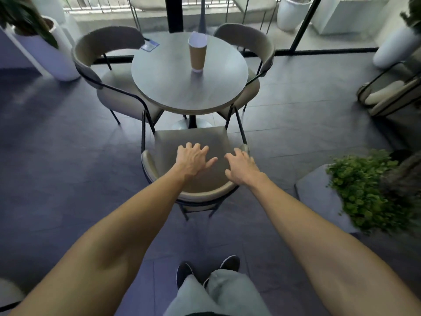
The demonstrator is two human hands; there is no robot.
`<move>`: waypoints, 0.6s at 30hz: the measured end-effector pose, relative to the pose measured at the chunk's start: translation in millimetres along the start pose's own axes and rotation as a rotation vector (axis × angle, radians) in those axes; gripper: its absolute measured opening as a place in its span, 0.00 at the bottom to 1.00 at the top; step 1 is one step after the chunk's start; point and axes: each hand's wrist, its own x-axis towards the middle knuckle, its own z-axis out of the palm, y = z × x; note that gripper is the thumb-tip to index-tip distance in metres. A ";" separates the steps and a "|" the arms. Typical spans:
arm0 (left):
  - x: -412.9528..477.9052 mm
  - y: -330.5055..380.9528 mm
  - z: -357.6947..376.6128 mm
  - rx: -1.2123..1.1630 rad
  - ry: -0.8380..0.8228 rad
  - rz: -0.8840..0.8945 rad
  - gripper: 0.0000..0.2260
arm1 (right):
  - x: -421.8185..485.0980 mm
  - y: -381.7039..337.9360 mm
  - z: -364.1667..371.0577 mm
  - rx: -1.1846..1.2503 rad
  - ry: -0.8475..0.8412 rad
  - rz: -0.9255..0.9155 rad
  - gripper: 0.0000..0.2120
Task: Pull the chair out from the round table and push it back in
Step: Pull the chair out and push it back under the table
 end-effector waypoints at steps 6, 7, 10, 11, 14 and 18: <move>38.8 31.6 -64.5 0.022 0.075 0.032 0.30 | 14.2 40.2 -62.5 0.010 0.077 0.047 0.23; 48.2 37.7 -75.7 0.013 0.095 0.038 0.29 | 18.9 48.9 -72.2 0.009 0.099 0.051 0.23; 80.4 58.6 -102.7 -0.020 0.153 0.028 0.28 | 36.7 80.3 -98.4 -0.003 0.152 0.048 0.24; 93.2 67.4 -110.1 -0.024 0.160 0.022 0.28 | 44.6 93.4 -106.7 -0.011 0.163 0.043 0.26; 136.2 97.2 -133.4 -0.009 0.183 0.004 0.28 | 73.1 138.2 -133.2 -0.033 0.190 0.007 0.30; 193.4 139.1 -158.7 -0.024 0.193 -0.021 0.29 | 112.8 199.7 -166.2 -0.058 0.204 -0.035 0.31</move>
